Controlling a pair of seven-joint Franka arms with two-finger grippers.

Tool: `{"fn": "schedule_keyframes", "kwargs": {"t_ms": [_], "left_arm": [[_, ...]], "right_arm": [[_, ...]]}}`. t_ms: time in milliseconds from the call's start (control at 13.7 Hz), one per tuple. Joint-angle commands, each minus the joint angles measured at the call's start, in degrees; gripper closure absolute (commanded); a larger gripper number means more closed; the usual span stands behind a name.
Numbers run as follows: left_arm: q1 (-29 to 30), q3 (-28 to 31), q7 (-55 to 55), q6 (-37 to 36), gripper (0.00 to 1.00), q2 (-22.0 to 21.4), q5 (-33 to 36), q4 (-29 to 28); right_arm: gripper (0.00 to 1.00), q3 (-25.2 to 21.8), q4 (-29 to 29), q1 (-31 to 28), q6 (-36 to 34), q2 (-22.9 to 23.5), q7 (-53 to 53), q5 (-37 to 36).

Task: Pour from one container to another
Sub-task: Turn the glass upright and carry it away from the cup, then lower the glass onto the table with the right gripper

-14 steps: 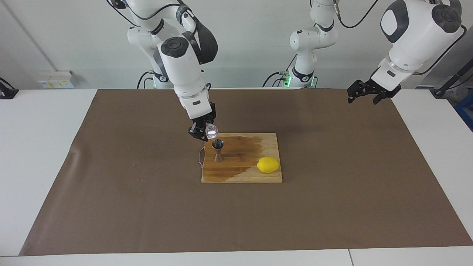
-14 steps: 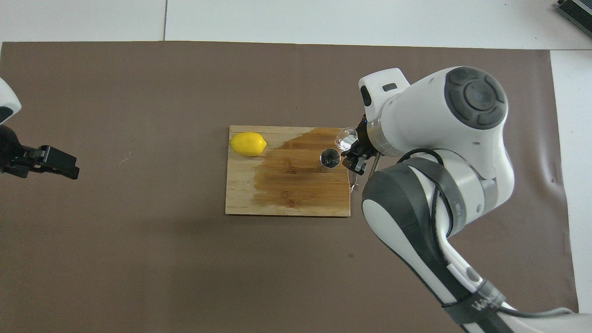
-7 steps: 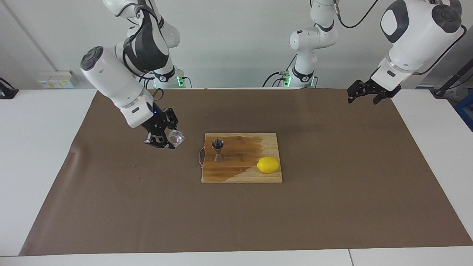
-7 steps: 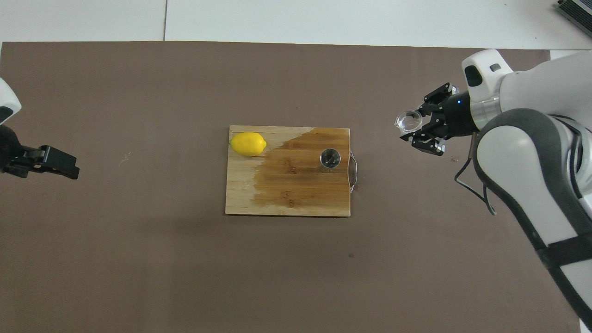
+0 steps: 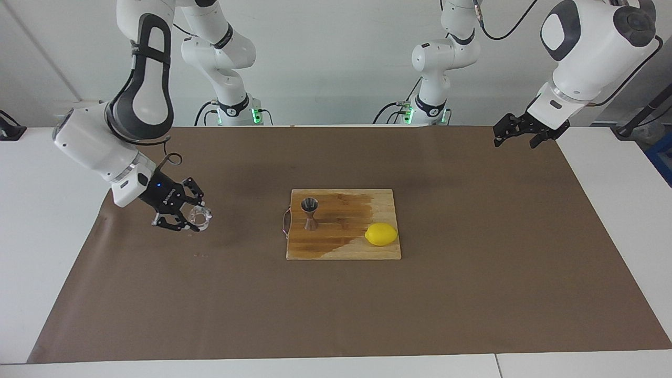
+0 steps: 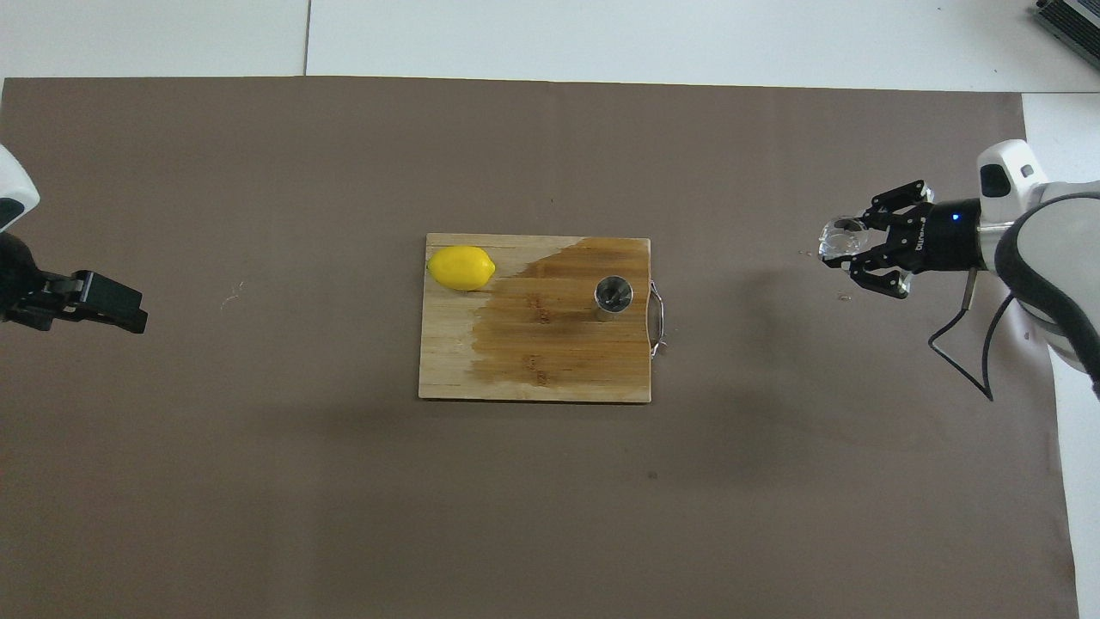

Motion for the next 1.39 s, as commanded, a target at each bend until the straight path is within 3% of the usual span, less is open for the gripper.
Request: {"fn": "schedule_keyframes", "kwargs": {"t_ms": [0, 219, 511, 1313], "left_arm": [[0.1, 0.2, -0.5, -0.7, 0.00, -1.2, -0.4, -0.8], [0.1, 0.2, -0.5, -0.7, 0.00, -1.2, -0.3, -0.8], [0.1, 0.2, -0.5, -0.7, 0.00, -1.2, -0.3, -0.8], [0.1, 0.2, -0.5, -0.7, 0.00, -1.2, -0.3, -0.8]], "right_arm": [[1.00, -3.2, -0.2, 0.1, 0.9, 2.0, -3.1, 5.5], [1.00, -5.1, -0.2, -0.8, -0.4, 5.2, -10.5, 10.8], [1.00, -8.4, -0.2, -1.1, -4.5, 9.0, -22.1, 12.3], [1.00, -9.4, -3.0, -1.4, -6.3, 10.7, -30.9, 16.7]]}}
